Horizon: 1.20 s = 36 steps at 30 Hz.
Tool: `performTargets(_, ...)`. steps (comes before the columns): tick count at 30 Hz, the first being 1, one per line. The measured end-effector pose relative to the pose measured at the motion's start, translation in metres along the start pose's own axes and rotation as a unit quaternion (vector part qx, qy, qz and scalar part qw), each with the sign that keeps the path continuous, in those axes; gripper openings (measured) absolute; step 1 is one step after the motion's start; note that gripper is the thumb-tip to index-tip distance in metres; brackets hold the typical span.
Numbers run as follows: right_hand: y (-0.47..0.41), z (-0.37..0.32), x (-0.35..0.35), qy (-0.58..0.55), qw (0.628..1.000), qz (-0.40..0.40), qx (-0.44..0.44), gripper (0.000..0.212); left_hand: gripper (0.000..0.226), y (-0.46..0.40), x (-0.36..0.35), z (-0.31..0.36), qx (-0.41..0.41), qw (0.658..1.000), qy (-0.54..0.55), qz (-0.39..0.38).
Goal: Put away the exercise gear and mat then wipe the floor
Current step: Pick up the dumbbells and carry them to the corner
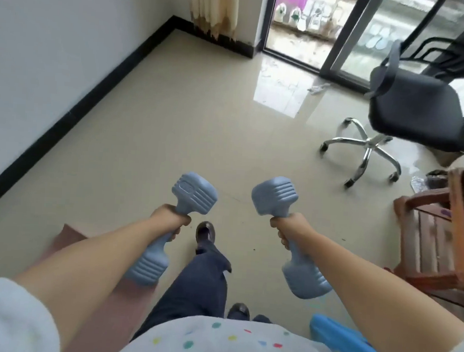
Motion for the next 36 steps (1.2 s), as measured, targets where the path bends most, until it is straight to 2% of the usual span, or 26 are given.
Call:
performTargets(4,-0.077,-0.099,-0.001,-0.003,1.0,-0.015,0.016,0.013,0.002,-0.084,0.041,0.071,0.015,0.999,0.029,0.02)
performTargets(8,-0.139,-0.199,0.006,-0.015,1.0,-0.024,0.008,0.01,0.007,-0.157,0.089,0.17,0.013,0.999,0.034,0.016)
performTargets(17,-0.281,-0.395,0.066,-0.03,0.999,-0.015,0.041,0.014,0.003,-0.312,0.156,0.375,-0.013,1.0,0.002,0.014)
performTargets(21,-0.362,-0.478,0.103,-0.054,0.998,-0.011,0.039,0.016,0.004,-0.386,0.174,0.442,0.008,1.0,-0.005,0.029)
performTargets(25,-0.434,-0.571,0.148,-0.031,0.999,-0.01,0.023,0.018,0.004,-0.448,0.206,0.505,0.052,0.998,0.004,0.043)
performTargets(28,-0.465,-0.62,0.167,-0.027,0.999,-0.005,0.033,0.018,0.001,-0.469,0.225,0.539,0.049,0.997,0.023,0.049)
performTargets(36,-0.589,-0.772,0.162,-0.062,0.998,0.005,0.006,0.019,0.014,-0.607,0.298,0.657,0.073,0.996,0.028,0.053)
Point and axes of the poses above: each hand's wrist, its own y-axis away from the middle knuckle, its own x-axis out of the back of the hand, z = x × y, the point moved 3 cm from there along -y, towards the middle knuckle, and after that the axes turned 5 degrees about z, right-handed, at the moved point
